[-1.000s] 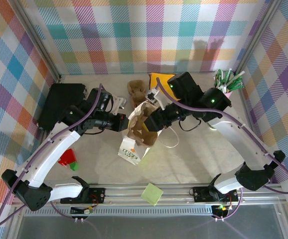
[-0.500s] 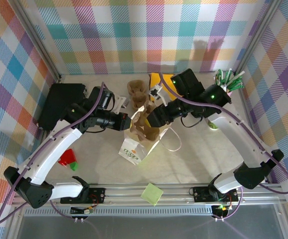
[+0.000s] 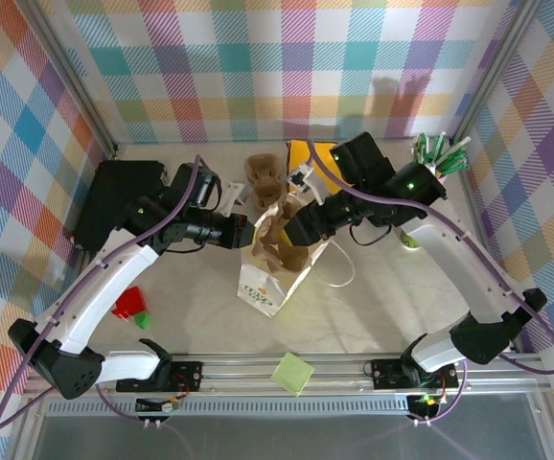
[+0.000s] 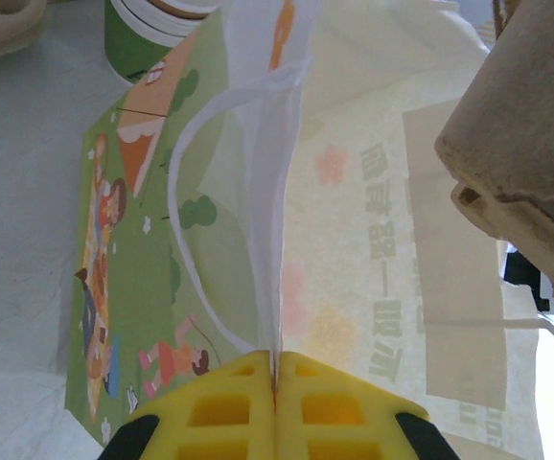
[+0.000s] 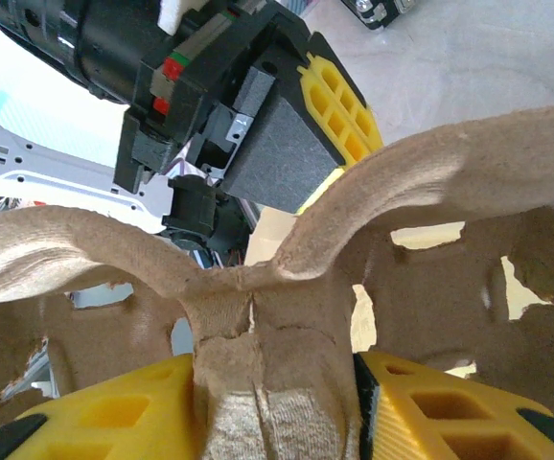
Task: Pack the takeout coffee
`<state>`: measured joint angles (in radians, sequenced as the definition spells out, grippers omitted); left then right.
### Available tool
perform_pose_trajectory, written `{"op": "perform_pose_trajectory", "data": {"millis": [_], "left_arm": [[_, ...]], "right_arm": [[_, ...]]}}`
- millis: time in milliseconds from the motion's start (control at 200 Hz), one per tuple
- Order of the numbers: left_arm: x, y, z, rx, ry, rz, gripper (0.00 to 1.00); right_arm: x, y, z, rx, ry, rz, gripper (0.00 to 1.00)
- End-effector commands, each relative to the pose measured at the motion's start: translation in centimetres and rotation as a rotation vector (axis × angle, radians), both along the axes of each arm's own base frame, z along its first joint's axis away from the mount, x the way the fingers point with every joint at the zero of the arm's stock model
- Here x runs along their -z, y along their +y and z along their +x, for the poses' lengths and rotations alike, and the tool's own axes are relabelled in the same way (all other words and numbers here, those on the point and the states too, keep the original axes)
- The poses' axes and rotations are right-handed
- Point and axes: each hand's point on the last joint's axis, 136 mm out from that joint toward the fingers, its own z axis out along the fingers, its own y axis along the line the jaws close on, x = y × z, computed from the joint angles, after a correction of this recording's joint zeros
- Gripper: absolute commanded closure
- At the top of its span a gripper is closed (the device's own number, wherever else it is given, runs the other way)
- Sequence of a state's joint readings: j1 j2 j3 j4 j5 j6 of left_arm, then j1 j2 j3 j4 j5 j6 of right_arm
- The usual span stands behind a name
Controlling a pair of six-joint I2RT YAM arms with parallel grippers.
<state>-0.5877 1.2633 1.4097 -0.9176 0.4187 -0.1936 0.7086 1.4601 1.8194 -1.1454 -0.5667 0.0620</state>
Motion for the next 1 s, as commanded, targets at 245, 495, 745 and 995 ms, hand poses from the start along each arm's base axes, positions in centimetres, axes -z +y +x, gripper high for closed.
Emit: {"op": "perform_pose_trajectory", "data": {"millis": [245,495,745,995], "left_arm": [[2.6,-1.0,-0.1,0.043,0.029,0.0,1.0],[2.9,-1.2,0.0,0.078,0.031,0.014,1.0],[3.0,-1.5,-0.1,0.119,0.032,0.023,1.0],[3.0,-1.7,-0.4,0.164,0.042,0.03,1.0]], "right_arm": [[1.7,-0.6,-0.5,-0.05,0.067,0.019,0.55],[4.0,-1.0,-0.2,-0.062,0.096,-0.042,0.54],[6.5,-1.7,1.2,-0.036,0.098,-0.177,0.55],[7.2,-2.5,2.2,-0.015,0.068,-0.26,0.55]]}}
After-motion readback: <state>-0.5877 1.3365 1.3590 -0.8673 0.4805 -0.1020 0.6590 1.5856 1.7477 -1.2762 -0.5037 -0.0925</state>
